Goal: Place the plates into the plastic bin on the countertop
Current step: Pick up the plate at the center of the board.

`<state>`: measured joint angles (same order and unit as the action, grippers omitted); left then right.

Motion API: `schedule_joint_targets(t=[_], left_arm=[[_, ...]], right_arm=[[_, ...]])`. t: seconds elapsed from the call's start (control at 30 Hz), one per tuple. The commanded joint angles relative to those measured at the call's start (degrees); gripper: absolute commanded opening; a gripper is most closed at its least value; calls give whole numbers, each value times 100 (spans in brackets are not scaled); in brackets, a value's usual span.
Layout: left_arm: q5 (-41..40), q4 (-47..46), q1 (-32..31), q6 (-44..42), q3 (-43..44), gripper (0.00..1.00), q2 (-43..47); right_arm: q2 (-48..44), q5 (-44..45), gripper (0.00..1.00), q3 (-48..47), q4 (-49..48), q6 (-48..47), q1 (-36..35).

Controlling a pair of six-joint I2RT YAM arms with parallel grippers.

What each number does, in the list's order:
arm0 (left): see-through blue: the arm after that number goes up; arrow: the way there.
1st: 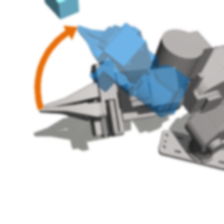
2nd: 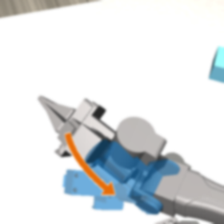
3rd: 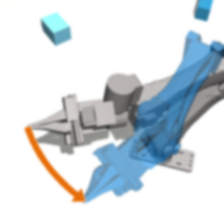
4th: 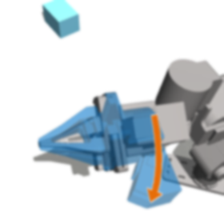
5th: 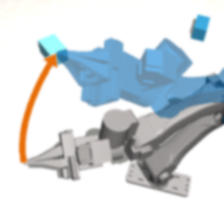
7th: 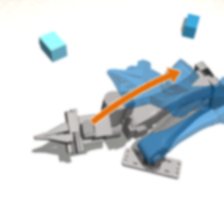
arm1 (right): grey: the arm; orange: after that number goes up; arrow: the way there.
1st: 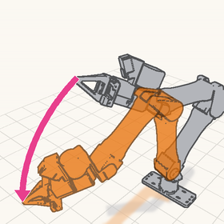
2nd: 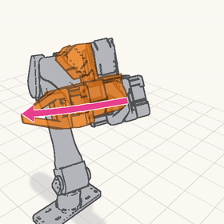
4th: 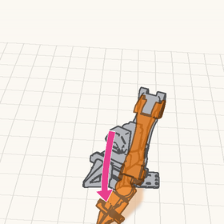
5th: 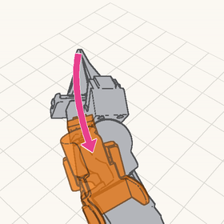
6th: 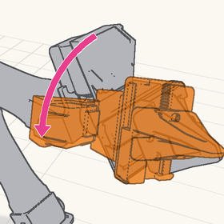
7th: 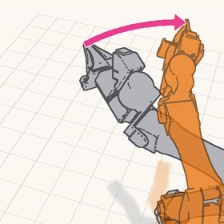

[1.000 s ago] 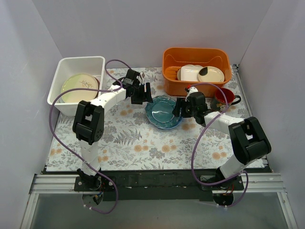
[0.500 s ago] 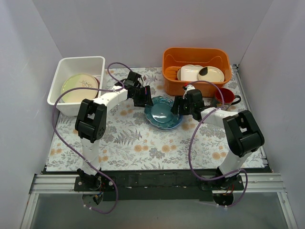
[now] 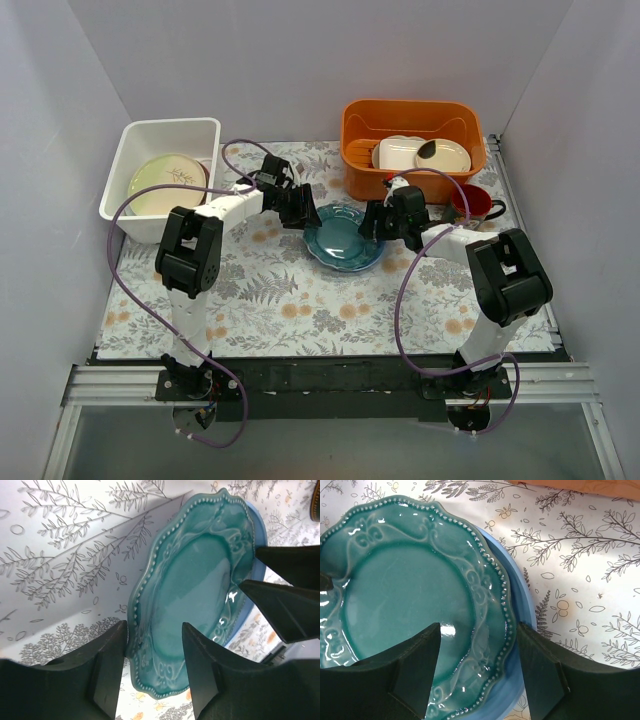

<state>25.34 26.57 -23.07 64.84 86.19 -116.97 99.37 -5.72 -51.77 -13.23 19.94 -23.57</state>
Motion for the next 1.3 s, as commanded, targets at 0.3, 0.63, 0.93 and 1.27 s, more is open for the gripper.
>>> schedule_joint_targets(t=[0.3, 0.63, 0.93, 1.27], left_arm=[[1666, -1426, -119, 827, -533, 44, 104], [1834, -1725, -119, 1066, -665, 25, -89], [1650, -1593, -119, 1031, -639, 0, -107], [1474, -1479, -119, 925, -595, 0, 42]], right_arm=[[100, -386, 69, -18, 102, -8, -42], [73, -413, 69, 0, 75, 9, -42], [30, -439, 69, 35, 40, 27, -42], [-23, -422, 69, 62, 23, 45, -42]])
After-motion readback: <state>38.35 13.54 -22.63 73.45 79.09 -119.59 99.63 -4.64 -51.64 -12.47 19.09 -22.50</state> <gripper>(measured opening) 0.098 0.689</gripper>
